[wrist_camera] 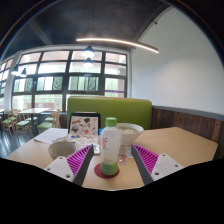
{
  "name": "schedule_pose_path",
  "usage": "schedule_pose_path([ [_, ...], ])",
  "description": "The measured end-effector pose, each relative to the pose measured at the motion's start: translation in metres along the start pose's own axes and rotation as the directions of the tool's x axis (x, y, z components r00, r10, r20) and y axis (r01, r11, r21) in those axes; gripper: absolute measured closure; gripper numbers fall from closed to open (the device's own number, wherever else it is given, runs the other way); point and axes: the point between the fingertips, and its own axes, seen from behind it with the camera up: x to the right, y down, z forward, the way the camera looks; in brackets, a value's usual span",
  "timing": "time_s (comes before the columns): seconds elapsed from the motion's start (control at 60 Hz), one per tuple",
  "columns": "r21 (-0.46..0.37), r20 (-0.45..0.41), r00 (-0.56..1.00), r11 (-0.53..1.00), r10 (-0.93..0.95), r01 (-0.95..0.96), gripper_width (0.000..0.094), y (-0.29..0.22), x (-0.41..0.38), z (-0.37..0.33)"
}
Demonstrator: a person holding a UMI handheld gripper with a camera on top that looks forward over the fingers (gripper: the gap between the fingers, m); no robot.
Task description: Pour water
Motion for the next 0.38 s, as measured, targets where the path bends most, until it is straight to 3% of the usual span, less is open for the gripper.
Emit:
schedule_pose_path([
  [0.15,0.045,0.036,0.999,0.999,-0.005,0.003,0.0107,-0.018,-0.016,-0.083],
  [0.383,0.023,0.088,0.995,0.998,0.052,-0.055,0.0119,-0.014,-0.044,-0.186],
])
